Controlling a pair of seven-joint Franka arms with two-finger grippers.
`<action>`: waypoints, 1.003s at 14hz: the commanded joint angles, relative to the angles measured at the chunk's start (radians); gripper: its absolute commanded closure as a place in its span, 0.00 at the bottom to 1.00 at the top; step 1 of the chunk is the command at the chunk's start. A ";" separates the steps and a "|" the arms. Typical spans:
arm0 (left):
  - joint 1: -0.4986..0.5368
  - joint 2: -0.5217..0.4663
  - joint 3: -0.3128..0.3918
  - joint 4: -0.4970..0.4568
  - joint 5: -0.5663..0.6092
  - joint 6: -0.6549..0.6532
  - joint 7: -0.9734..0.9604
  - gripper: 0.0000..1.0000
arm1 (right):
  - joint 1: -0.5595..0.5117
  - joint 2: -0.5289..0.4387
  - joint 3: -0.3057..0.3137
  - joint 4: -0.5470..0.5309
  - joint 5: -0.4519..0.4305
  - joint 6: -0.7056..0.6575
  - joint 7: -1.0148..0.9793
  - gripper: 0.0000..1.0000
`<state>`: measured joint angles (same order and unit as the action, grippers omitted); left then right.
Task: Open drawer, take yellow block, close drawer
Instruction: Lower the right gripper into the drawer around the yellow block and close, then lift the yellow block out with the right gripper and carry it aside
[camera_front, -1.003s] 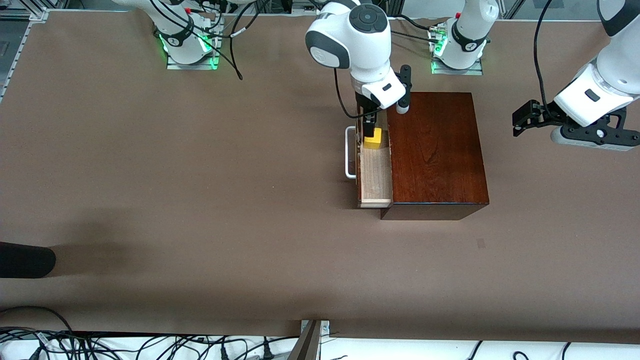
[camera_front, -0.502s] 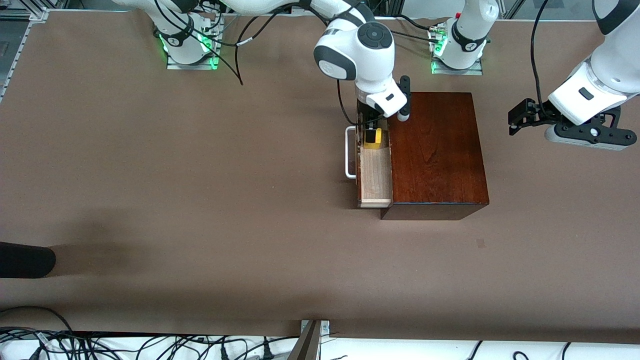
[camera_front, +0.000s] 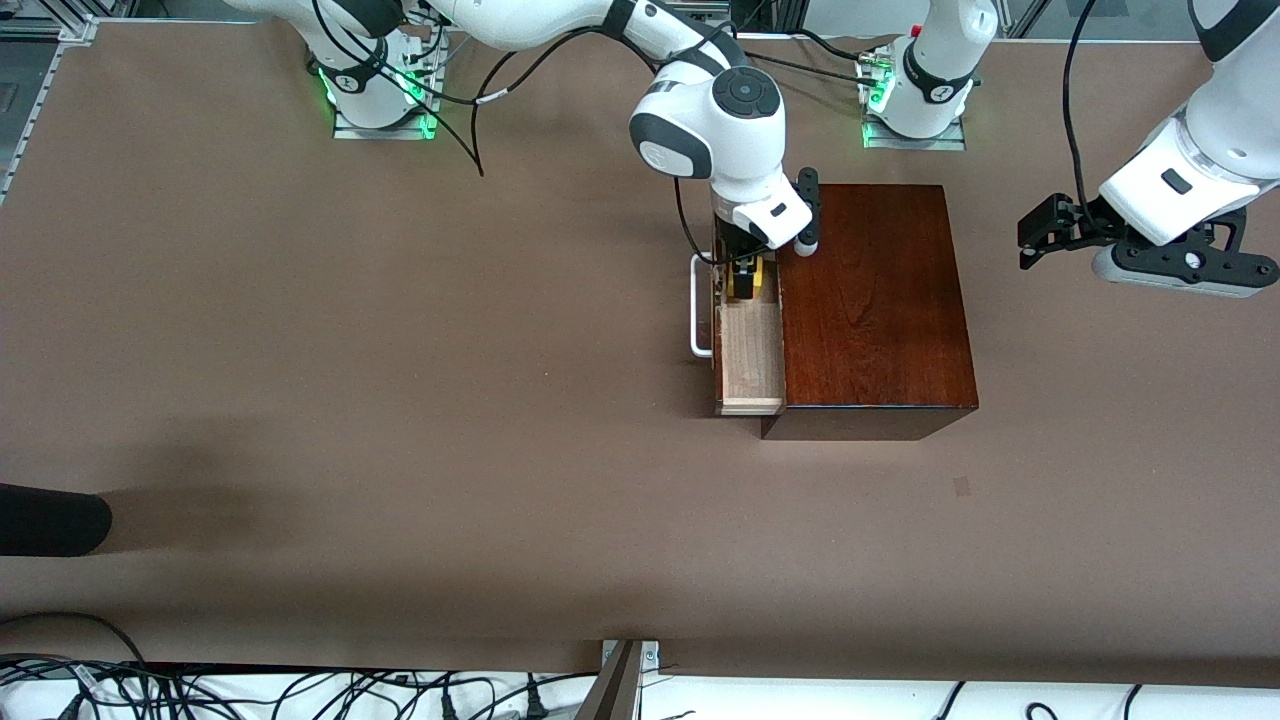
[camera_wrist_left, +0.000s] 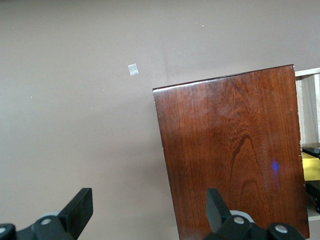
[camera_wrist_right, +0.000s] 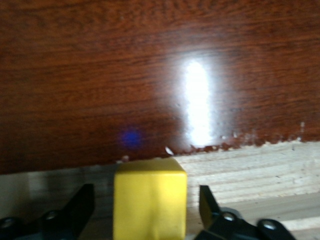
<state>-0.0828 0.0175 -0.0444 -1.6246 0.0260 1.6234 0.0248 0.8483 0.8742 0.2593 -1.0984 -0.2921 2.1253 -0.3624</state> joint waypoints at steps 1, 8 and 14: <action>-0.003 0.012 -0.018 0.034 -0.006 -0.026 -0.005 0.00 | 0.018 0.029 -0.008 0.042 -0.024 -0.008 -0.009 0.73; 0.014 0.021 -0.015 0.034 -0.014 0.007 -0.014 0.00 | 0.018 0.000 -0.005 0.122 -0.013 -0.123 0.003 1.00; 0.014 0.016 -0.018 0.034 -0.006 0.003 -0.013 0.00 | -0.006 -0.127 -0.012 0.201 0.048 -0.309 0.086 1.00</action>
<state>-0.0756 0.0231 -0.0542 -1.6199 0.0260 1.6349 0.0175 0.8552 0.8050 0.2560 -0.8934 -0.2678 1.8667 -0.3095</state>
